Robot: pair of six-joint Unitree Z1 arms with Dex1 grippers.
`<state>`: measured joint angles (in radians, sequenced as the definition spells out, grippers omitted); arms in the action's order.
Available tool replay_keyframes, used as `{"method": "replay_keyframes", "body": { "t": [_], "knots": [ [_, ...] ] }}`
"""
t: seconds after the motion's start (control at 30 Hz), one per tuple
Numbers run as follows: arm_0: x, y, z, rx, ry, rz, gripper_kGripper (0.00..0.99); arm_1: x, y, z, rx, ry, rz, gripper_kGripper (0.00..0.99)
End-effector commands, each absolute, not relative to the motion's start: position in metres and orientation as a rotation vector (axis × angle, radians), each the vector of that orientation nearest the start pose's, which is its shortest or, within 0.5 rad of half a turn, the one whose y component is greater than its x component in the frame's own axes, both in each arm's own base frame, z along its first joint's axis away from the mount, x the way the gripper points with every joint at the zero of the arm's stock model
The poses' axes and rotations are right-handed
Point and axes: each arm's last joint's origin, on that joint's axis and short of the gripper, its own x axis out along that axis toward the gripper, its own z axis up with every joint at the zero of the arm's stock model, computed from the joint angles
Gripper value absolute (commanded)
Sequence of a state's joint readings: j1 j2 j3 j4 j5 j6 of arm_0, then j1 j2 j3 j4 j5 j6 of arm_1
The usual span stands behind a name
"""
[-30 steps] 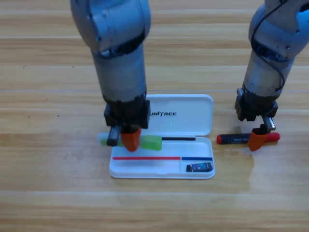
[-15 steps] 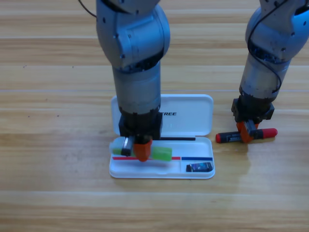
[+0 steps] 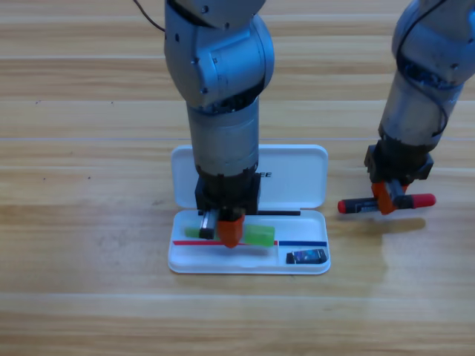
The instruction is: Clean up eraser and pencils
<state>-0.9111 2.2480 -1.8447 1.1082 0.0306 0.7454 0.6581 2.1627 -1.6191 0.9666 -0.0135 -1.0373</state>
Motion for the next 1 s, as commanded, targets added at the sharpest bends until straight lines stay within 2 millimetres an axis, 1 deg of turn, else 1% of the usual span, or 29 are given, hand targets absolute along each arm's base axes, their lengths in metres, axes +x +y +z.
{"method": "replay_keyframes", "body": {
  "t": [0.03,0.17,0.5,0.87,0.9,0.93,0.97,1.0],
  "knots": [
    [0.273,-0.367,0.195,1.286,1.164,-1.257,0.0,0.308,0.245,0.235,-1.285,1.097,1.283,0.0],
    [0.272,-0.366,0.193,1.28,1.183,-1.249,0.0,0.3,0.246,0.242,-1.274,1.083,1.291,0.0],
    [0.272,-0.365,0.192,1.267,1.201,-1.234,0.0,0.289,0.255,0.248,-1.246,1.08,1.321,0.0],
    [0.271,-0.364,0.193,1.255,1.213,-1.218,0.0,0.286,0.265,0.252,-1.232,1.07,1.307,0.0],
    [0.271,-0.364,0.193,1.253,1.218,-1.216,0.247,0.286,0.266,0.252,-1.23,1.071,1.306,0.0],
    [0.271,-0.364,0.193,1.253,1.22,-1.215,0.624,0.285,0.267,0.252,-1.23,1.071,1.307,0.0],
    [0.271,-0.364,0.193,1.254,1.223,-1.216,0.873,0.285,0.267,0.252,-1.229,1.071,1.305,0.0],
    [0.271,-0.364,0.194,1.255,1.225,-1.214,0.962,0.285,0.269,0.252,-1.231,1.069,1.305,0.0]
  ]
}}
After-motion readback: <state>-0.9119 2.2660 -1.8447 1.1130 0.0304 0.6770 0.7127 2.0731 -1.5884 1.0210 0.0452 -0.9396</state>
